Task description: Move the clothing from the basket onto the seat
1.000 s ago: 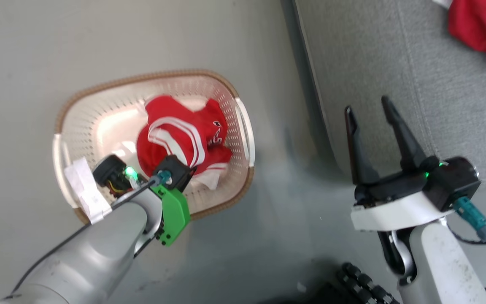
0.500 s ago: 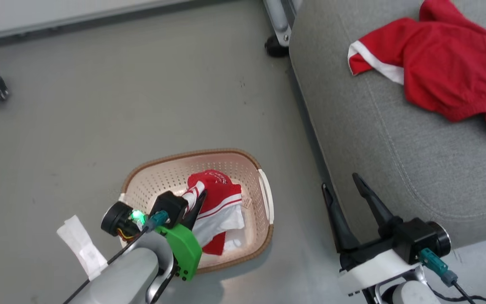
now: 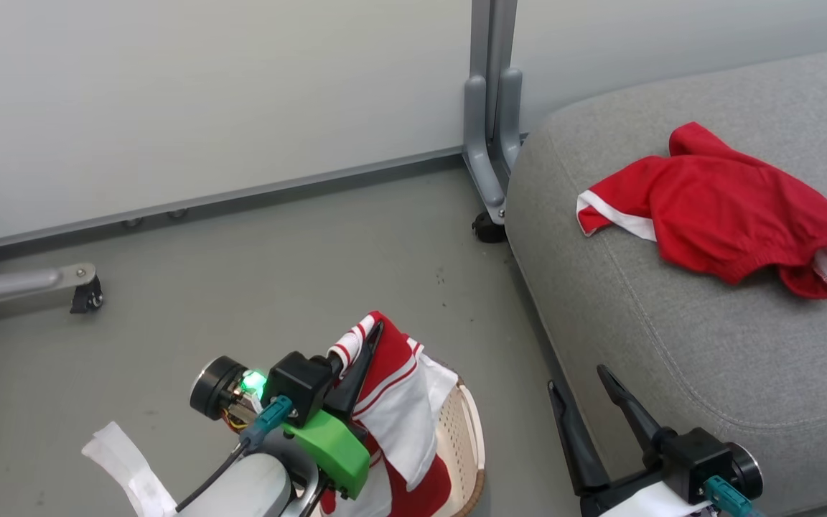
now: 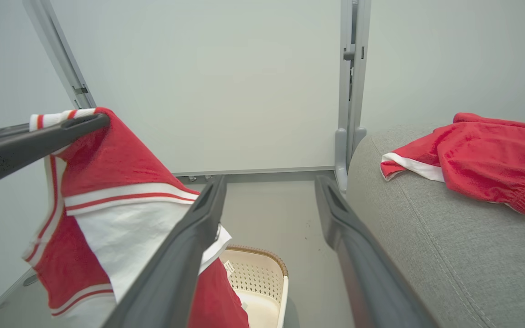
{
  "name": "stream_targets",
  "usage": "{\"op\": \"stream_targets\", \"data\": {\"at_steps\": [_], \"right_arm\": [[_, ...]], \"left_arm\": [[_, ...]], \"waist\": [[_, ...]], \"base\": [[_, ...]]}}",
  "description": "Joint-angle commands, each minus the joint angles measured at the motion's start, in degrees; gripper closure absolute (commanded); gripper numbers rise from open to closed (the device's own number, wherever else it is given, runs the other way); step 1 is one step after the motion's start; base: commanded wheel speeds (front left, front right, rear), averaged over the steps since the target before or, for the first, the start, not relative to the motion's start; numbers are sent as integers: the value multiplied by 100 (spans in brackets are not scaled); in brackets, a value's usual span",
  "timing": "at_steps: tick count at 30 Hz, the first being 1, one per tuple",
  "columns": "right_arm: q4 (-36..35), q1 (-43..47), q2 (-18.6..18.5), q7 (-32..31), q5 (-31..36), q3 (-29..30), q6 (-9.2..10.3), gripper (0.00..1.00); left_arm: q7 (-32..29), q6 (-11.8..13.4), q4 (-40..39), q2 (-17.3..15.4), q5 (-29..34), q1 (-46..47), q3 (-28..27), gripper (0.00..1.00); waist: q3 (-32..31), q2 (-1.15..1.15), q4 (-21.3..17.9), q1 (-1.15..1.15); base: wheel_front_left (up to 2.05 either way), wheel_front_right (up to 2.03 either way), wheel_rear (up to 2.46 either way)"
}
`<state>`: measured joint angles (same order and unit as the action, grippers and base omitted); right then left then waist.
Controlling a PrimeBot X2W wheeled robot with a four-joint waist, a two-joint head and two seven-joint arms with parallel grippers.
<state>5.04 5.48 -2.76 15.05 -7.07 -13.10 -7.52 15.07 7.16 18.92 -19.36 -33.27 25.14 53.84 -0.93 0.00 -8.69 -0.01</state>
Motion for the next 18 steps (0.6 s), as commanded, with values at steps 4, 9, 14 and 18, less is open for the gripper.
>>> {"op": "stream_targets", "data": {"at_steps": [4,9,14,18], "right_arm": [[12,3,-21,19,9,-183,6,0],[-43,-70,-22,19,70,-497,6,0],[-28,-244,-23,19,47,-951,7,0],[45,-405,-22,19,-49,-1182,6,0]], "left_arm": [[-25,152,-499,-136,132,-39,-30,100],[-146,237,-1053,-197,240,114,23,100],[-325,257,-1439,-164,344,218,125,100],[-423,227,-1640,-76,414,346,236,100]], "waist": [[-344,0,69,1],[-334,0,123,1],[-272,0,159,1],[-200,0,179,1]], "base": [[0,0,0],[0,0,0],[0,0,0],[0,0,0]]}}
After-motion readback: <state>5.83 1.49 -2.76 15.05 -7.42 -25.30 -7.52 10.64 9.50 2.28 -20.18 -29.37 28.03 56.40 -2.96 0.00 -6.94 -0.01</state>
